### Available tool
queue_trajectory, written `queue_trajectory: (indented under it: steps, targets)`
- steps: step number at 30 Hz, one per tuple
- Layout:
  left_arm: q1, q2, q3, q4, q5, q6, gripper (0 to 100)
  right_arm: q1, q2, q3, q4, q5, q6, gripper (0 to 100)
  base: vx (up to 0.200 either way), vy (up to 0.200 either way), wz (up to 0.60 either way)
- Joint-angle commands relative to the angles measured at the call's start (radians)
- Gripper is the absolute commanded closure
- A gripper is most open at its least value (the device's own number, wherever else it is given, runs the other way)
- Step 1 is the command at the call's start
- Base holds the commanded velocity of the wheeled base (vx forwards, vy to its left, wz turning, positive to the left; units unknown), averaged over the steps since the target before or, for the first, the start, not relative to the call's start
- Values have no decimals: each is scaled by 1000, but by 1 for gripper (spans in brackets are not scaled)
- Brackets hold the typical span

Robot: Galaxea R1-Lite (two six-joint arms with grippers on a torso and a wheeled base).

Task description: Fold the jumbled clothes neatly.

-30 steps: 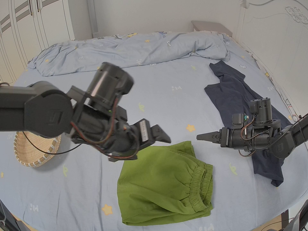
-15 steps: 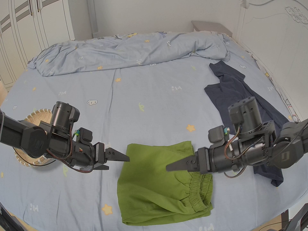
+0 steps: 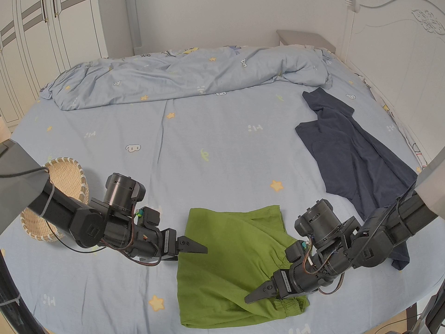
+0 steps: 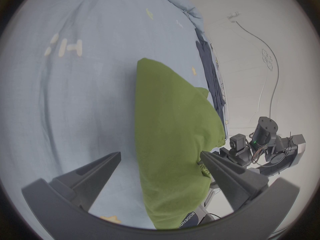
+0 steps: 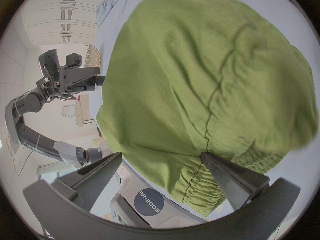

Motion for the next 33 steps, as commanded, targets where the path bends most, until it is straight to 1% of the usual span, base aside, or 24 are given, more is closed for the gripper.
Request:
queue_trajectory:
  steps: [1,4,7,9,11,14,18,24,25,31,33]
  targets:
    - [-34,43,4,-5,-2,-1,0,-65,18,43,-17,52,-16,0,0,0,0]
    - [-54,46,3,-5,-3,-2,0,-84,-7,54,-25,58,-17,0,0,0,0]
    - [-91,72,1,-44,-5,-5,0,-110,-48,82,-75,109,-17,0,0,0,0]
    - [-109,89,1,-71,-3,-13,0,-113,-67,94,-100,117,-16,0,0,0,0]
    - [-120,97,1,-86,-2,-20,0,-113,-76,103,-117,118,-16,0,0,0,0]
    - [-148,106,3,-151,-2,-86,0,-110,-108,143,-195,120,-14,0,0,0,0]
    - [-172,117,4,-185,3,-132,0,-107,-111,161,-233,118,-11,0,0,0,0]
    - [-183,134,7,-208,6,-136,0,-105,-119,163,-235,120,-12,0,0,0,0]
    - [-183,134,7,-208,6,-136,100,-105,-119,163,-235,120,-12,0,0,0,0]
    - [-187,105,14,-208,11,-140,100,-112,-142,154,-236,117,-8,0,0,0,0]
    - [-177,29,64,-208,9,-137,100,-113,-174,135,-235,114,-6,0,0,0,0]
